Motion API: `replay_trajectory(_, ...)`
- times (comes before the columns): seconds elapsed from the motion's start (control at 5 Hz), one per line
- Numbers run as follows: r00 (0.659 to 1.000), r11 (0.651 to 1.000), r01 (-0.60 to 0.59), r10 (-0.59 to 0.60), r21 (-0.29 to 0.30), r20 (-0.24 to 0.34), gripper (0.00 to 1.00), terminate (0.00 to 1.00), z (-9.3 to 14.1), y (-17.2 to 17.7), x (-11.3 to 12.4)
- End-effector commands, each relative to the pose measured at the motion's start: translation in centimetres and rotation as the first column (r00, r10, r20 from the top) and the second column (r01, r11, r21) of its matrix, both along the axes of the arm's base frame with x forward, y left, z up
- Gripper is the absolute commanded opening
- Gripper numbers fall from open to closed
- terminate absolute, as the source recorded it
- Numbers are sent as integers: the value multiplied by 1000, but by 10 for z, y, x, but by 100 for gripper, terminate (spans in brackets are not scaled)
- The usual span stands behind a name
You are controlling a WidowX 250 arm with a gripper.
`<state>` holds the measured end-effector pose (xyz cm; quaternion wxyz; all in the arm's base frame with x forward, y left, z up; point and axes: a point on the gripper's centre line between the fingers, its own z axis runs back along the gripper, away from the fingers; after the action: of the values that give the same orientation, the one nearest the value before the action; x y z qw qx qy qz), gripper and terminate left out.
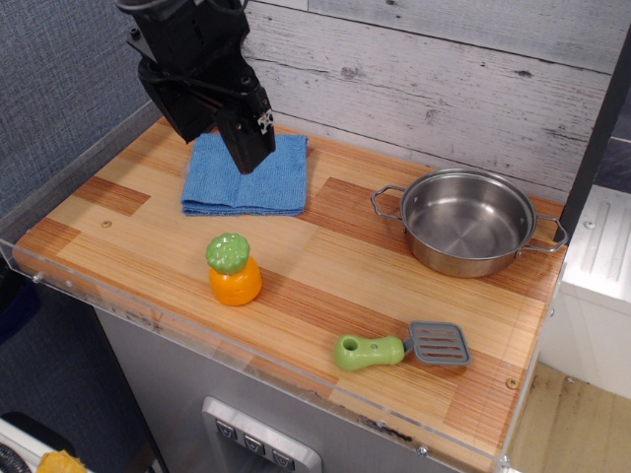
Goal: Take the stainless steel pot and put it on the blue towel
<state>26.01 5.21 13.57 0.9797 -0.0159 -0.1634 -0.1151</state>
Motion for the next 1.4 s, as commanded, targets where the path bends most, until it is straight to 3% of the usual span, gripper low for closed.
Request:
replay_trajectory(0.0, 1000, 1000, 0, 0, 0, 0, 100, 0, 0, 0, 0)
replay_trajectory(0.4, 964, 955, -265, 266, -130, -13, 100, 0, -15, -53, 3)
replay_trajectory(0.6, 919, 901, -389, 394, -190, -12, 100, 0, -22, -74, 9)
replay_trajectory(0.8, 820, 794, -562, 571, -230, -34, 100, 0, -32, -96, 22)
replay_trajectory(1.2, 636, 590, -753, 765, -291, -97, 100, 0, -51, -102, 46)
